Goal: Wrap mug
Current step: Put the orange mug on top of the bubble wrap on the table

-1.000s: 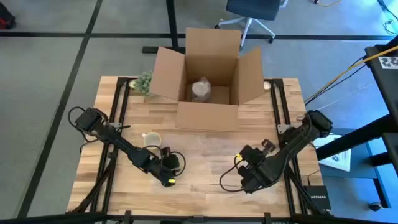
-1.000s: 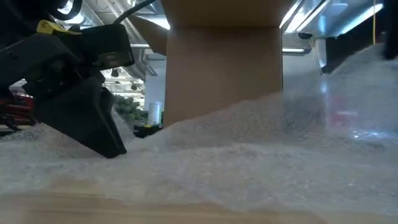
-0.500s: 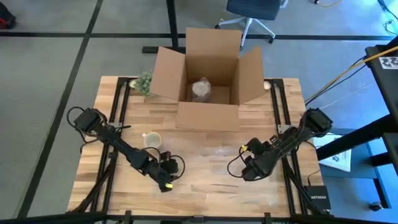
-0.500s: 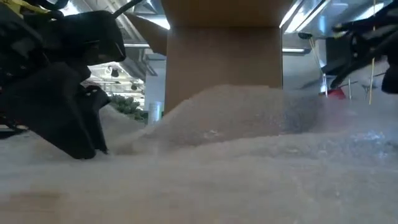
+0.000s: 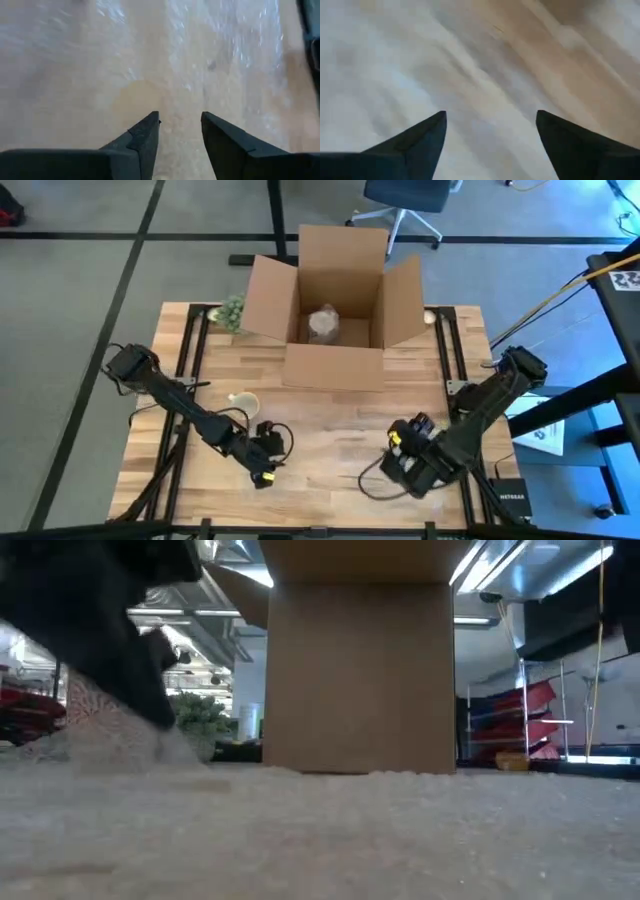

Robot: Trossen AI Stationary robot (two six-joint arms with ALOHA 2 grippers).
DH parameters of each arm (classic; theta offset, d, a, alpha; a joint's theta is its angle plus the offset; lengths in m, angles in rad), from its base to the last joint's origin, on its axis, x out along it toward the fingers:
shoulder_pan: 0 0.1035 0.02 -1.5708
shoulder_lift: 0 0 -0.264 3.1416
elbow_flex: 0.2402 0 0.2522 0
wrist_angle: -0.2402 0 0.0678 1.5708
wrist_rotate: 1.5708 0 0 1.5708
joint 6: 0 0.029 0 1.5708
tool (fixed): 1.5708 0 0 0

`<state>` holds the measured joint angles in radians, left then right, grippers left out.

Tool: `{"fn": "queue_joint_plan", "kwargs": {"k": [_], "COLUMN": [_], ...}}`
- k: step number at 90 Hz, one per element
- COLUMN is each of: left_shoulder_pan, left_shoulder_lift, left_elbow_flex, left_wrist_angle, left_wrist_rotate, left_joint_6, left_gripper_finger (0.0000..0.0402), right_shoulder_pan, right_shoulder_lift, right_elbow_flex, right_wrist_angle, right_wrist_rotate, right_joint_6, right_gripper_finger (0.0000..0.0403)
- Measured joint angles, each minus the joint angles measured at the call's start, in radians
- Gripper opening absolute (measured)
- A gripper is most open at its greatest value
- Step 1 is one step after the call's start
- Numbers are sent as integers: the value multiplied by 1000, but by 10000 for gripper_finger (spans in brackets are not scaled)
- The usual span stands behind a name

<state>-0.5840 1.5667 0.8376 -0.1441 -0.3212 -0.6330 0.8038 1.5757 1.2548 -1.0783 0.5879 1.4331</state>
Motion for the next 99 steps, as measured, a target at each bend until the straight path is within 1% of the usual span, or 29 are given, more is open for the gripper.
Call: {"fn": "queue_joint_plan", "kwargs": {"k": [16, 23, 32, 39, 47, 54, 61, 80, 86, 99], "left_shoulder_pan": [5, 16, 29, 47, 74, 84, 82, 82, 84, 105], "left_shoulder_lift": [-185, -269, -366, -408, -415, -400, -377, -323, -304, -255], "left_elbow_flex": [68, 95, 124, 132, 131, 117, 91, 9, -16, -48], "left_wrist_angle": [-176, -277, -443, -614, -801, -903, -925, -816, -777, -714], "left_wrist_rotate": [-48, -51, -55, -35, -7, 18, 34, 72, 64, 41], "left_joint_6": [61, 64, 56, -16, -101, -120, -86, 82, 122, 146], "left_gripper_finger": [131, 131, 131, 131, 131, 131, 131, 131, 131, 131], "right_shoulder_pan": [32, 34, 32, 27, 24, 12, -5, -35, -35, -32], "right_shoulder_lift": [26, 66, 135, 195, 258, 288, 301, 306, 306, 306], "right_elbow_flex": [-56, -76, -88, -89, -90, -90, -90, -90, -90, -90], "right_wrist_angle": [284, 408, 512, 558, 587, 589, 589, 619, 621, 620], "right_wrist_rotate": [249, 312, 310, 309, 306, 244, 201, 180, 180, 179], "right_joint_6": [-48, -82, -135, -156, -159, -184, -186, -241, -242, -247], "right_gripper_finger": [303, 303, 303, 303, 303, 303, 303, 303, 303, 303]}}
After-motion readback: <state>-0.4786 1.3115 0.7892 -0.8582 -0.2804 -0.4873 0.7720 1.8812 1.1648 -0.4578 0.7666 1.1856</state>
